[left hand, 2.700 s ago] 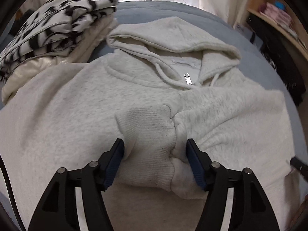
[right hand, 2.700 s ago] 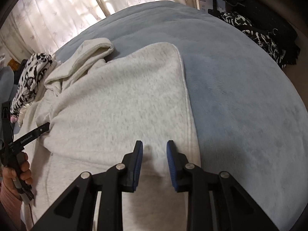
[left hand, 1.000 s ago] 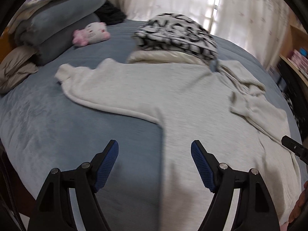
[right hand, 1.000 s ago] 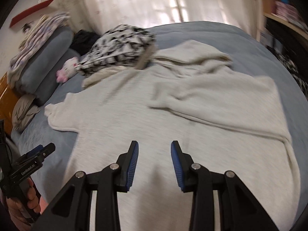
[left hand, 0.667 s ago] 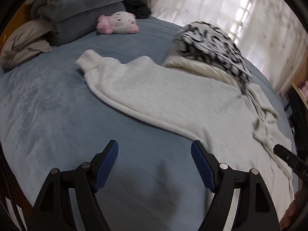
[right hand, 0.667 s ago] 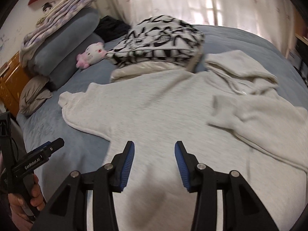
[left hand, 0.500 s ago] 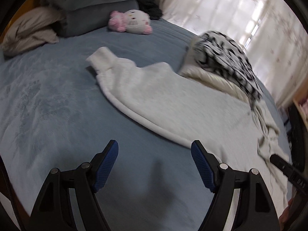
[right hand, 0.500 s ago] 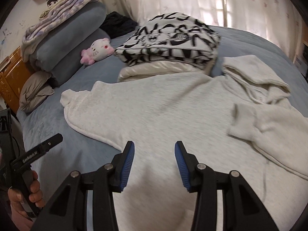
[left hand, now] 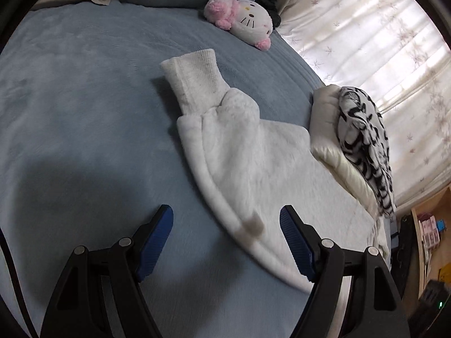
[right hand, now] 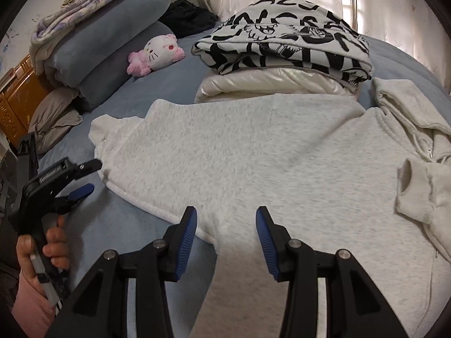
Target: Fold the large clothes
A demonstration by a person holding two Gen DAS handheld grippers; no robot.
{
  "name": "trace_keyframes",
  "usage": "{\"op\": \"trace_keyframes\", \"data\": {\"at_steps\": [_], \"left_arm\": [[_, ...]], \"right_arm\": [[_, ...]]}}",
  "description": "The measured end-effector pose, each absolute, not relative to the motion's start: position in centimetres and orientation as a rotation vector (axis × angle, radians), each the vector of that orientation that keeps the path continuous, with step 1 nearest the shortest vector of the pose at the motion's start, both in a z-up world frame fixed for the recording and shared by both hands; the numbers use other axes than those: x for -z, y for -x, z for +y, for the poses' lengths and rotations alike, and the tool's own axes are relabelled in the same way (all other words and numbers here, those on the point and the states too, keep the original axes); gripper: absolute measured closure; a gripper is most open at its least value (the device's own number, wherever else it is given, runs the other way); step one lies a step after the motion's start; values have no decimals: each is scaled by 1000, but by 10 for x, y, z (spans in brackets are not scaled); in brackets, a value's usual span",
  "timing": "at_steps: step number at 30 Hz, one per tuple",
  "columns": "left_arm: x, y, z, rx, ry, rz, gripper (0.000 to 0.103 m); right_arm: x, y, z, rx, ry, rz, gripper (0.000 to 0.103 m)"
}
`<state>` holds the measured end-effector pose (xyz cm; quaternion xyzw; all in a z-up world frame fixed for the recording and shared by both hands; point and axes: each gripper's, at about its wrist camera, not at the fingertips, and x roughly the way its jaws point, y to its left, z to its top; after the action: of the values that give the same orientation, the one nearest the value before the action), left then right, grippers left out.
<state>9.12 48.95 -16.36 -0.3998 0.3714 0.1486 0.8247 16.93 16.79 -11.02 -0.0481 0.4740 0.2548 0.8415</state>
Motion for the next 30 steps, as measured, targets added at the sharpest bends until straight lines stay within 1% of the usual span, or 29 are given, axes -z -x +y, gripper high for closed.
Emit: {"op": "trace_keyframes", "data": {"at_steps": [5, 7, 8, 9, 11, 12, 16, 20, 25, 26, 30], "left_arm": [[172, -128, 503, -348, 823, 788, 27], [175, -139, 511, -368, 834, 769, 38], [177, -145, 516, -392, 844, 773, 54], [178, -150, 521, -410, 861, 780, 67], [174, -155, 524, -403, 890, 774, 85], [170, -157, 522, -402, 882, 775, 90], [133, -156, 491, -403, 752, 734, 92], [82, -149, 445, -318, 667, 675, 92], [11, -141, 360, -178, 521, 627, 92], [2, -136, 350, -154, 502, 624, 92], [-28, -132, 267, -23, 392, 657, 92]], "right_arm": [[116, -175, 167, -535, 86, 1009, 59], [119, -177, 163, -528, 80, 1019, 59], [120, -179, 161, -524, 77, 1025, 59], [122, -180, 158, -519, 71, 1033, 59], [123, -182, 152, -511, 53, 1044, 59], [123, -182, 148, -506, 45, 1045, 59], [115, -180, 131, -492, 12, 1036, 59], [102, -175, 109, -477, -30, 1018, 59], [80, -162, 67, -449, -106, 978, 59], [75, -160, 59, -440, -118, 969, 59], [59, -148, 10, -390, -180, 927, 59]]}}
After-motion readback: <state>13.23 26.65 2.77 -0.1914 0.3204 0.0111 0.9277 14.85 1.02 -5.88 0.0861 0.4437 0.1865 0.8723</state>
